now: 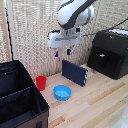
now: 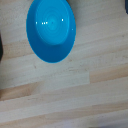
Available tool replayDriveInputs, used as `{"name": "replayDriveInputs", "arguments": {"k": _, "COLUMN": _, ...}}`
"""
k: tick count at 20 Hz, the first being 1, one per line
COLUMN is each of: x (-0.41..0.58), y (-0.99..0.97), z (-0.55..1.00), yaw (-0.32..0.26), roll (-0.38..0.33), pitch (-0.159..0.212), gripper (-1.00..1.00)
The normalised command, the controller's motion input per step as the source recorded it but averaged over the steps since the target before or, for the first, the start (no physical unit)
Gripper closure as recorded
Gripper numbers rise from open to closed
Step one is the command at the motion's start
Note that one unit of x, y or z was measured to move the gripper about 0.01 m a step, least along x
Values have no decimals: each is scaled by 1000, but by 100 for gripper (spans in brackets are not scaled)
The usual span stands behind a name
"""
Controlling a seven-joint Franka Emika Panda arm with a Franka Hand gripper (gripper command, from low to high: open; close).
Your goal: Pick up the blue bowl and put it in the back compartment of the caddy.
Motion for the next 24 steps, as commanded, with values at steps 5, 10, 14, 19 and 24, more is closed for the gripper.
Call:
{"name": "replayDriveInputs", "arguments": {"k": 5, "x": -371, "y": -60, "z": -411, "yaw": 111, "roll": 0, "pitch": 0, "gripper": -100}}
{"name": "replayDriveInputs", "arguments": {"k": 10, "x": -430, "y": -10, "z": -439, "yaw": 109, "roll": -2, "pitch": 0, "gripper": -100}}
{"name": "replayDriveInputs", "arguments": {"k": 14, "x": -351, "y": 0, "z": -479, "yaw": 105, "roll": -35, "pitch": -42, "gripper": -100}}
{"name": "replayDriveInputs", "arguments": {"k": 19, "x": -179, "y": -2, "z": -590, "yaw": 53, "roll": -43, "pitch": -12, "gripper": -100}}
{"name": "replayDriveInputs", "arguments": {"k": 24, "x": 0, "y": 0, "z": -619, "yaw": 11, "roll": -57, "pitch": 0, "gripper": -100}}
